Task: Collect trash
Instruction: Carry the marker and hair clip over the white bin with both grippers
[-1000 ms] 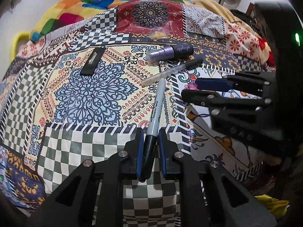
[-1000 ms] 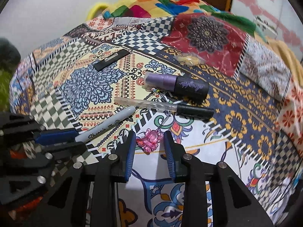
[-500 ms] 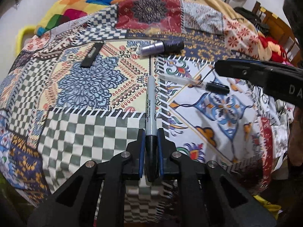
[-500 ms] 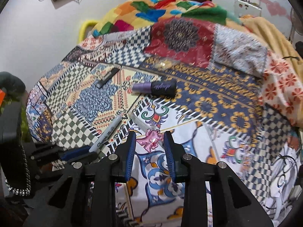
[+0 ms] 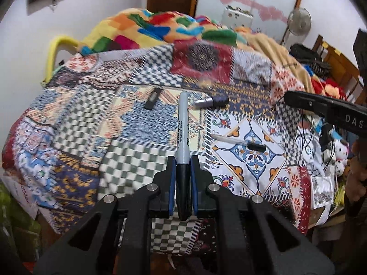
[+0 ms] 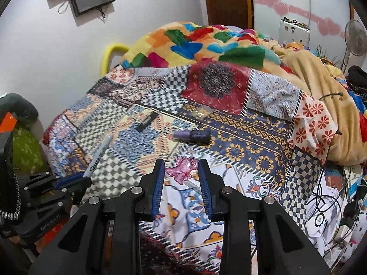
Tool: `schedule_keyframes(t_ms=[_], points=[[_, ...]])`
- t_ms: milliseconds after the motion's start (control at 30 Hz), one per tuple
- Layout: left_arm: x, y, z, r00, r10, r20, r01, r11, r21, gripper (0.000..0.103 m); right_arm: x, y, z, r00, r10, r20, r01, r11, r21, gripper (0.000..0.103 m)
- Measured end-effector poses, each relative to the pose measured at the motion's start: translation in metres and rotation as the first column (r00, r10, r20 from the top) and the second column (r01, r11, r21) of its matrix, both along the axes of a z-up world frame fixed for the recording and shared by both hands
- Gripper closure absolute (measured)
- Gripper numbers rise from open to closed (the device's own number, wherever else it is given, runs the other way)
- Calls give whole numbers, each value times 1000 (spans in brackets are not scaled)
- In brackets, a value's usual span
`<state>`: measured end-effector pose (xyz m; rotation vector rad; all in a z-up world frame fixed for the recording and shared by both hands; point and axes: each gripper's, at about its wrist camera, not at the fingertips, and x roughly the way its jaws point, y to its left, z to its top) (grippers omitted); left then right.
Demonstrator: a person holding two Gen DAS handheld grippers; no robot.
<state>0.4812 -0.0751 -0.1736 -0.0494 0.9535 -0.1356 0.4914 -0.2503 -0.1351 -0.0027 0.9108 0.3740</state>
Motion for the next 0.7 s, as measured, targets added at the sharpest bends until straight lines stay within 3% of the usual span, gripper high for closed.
schedule_keyframes(t_ms=[333, 700], points=[[-64, 60, 44, 990, 128, 66, -127, 992, -24, 92, -44, 42, 45, 995, 69, 69, -68, 998, -9, 76], [-156, 149, 65, 952, 289, 104, -288, 957, -27, 92, -99, 125, 58, 974, 211, 78, -211, 977, -7, 76]])
